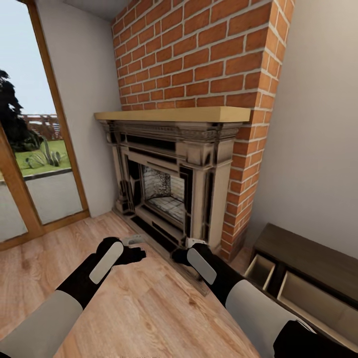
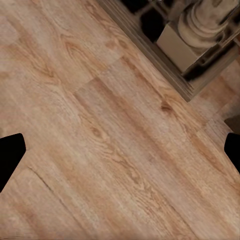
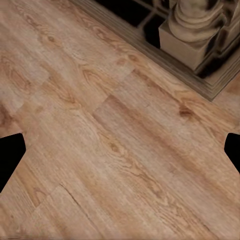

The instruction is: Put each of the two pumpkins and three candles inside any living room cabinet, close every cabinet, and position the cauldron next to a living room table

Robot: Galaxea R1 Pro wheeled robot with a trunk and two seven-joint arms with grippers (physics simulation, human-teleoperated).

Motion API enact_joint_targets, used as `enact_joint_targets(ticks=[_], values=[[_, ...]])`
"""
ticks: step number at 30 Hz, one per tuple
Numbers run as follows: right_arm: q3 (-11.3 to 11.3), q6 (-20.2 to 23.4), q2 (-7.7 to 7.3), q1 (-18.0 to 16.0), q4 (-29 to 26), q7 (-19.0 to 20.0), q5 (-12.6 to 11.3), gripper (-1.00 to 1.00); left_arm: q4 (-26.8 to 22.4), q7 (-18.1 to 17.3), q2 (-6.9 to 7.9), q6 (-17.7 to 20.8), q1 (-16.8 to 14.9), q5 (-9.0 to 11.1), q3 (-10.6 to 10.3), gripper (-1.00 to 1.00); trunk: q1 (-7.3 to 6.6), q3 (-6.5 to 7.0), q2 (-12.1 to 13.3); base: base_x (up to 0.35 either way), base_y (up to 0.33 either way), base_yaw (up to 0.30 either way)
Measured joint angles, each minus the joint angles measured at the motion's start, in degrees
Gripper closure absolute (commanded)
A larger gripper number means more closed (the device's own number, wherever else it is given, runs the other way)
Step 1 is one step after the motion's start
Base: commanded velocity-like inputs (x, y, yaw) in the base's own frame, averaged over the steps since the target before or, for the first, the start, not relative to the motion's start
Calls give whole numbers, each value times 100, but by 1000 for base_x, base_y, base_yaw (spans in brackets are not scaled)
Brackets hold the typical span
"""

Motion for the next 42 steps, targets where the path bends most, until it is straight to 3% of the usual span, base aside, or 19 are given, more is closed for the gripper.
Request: enact_joint_targets(ticks=[19,42], values=[[9,1,0,0,-6,10,2,-100,0,0,0,2,1,0,0,-100,0,4,0,0,0,276],[5,3,0,0,-23,24,2,-100,0,1,-3,-4,1,-1,0,-100,0,5,0,0,0,20]])
